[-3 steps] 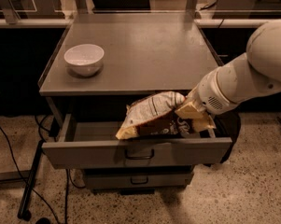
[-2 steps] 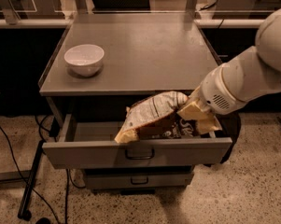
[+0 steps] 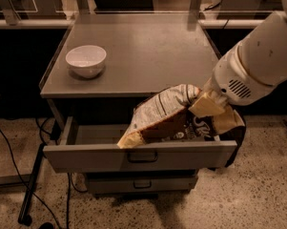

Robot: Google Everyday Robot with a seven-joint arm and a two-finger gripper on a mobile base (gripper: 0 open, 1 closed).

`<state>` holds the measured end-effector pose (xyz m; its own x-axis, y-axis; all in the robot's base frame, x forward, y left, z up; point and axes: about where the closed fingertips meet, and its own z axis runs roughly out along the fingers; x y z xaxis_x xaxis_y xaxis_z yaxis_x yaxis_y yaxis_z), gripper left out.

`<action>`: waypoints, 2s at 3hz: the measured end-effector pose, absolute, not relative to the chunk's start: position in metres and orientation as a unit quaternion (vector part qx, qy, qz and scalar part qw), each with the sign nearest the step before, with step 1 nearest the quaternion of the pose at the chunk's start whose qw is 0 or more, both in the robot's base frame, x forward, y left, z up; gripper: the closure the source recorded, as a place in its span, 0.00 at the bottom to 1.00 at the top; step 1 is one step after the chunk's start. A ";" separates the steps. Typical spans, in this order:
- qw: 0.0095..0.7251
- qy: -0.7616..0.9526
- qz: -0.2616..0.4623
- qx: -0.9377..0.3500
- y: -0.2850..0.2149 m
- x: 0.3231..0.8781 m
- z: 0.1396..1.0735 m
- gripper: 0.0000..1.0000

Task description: Pick brown chip bag from top drawer and place on counter

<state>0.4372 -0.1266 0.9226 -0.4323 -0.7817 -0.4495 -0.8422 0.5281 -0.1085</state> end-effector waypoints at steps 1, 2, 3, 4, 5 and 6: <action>0.229 0.844 0.066 -0.481 -0.127 0.437 0.923 1.00; 0.238 0.839 0.042 -0.488 -0.128 0.443 0.930 1.00; 0.259 0.829 0.005 -0.496 -0.130 0.460 0.951 1.00; 0.284 0.816 -0.030 -0.502 -0.133 0.487 0.971 1.00; 0.322 0.795 -0.053 -0.511 -0.136 0.525 0.982 1.00; 0.361 0.771 -0.064 -0.521 -0.132 0.562 0.986 1.00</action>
Offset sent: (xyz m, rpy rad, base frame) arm 0.0129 -0.0036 0.0185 -0.0813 -0.1011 0.0063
